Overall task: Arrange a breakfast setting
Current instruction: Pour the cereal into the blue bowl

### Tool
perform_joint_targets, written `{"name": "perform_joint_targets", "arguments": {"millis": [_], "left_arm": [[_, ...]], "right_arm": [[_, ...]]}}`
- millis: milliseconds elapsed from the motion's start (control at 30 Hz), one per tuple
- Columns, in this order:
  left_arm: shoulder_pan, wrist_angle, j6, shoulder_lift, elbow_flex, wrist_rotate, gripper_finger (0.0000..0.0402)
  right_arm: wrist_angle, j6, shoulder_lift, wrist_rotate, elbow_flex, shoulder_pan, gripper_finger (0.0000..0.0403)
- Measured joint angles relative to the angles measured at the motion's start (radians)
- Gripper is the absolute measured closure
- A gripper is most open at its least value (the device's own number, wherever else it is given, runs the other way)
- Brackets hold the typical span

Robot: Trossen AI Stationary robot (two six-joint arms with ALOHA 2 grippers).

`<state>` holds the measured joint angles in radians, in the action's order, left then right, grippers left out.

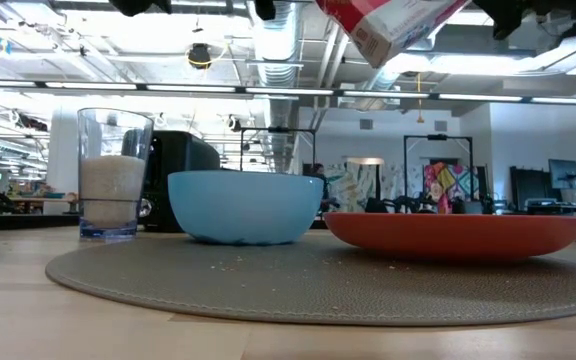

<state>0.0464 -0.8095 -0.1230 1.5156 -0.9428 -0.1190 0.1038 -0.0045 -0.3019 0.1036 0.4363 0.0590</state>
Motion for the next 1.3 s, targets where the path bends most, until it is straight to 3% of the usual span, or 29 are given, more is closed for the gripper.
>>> {"name": "perform_joint_targets", "arguments": {"millis": [500, 733, 1067, 1300], "left_arm": [[0.004, 0.009, -0.003, -0.001, 0.001, 0.010, 0.0372], [0.005, -0.005, -0.004, -0.001, 0.003, 0.007, 0.0373], [0.007, 0.051, 0.000, 0.006, 0.011, 0.018, 0.0374], [-0.028, 0.074, 0.023, 0.010, 0.006, -0.058, 0.0374]], "right_arm": [[-0.133, -0.022, -0.002, 0.014, 0.084, -0.004, 0.0116], [-0.109, -0.022, -0.023, 0.013, 0.088, -0.004, 0.0114], [-0.152, -0.047, -0.022, 0.051, 0.190, -0.005, 0.0024], [-0.157, -0.046, -0.025, 0.032, 0.199, -0.003, 0.0011]]}}
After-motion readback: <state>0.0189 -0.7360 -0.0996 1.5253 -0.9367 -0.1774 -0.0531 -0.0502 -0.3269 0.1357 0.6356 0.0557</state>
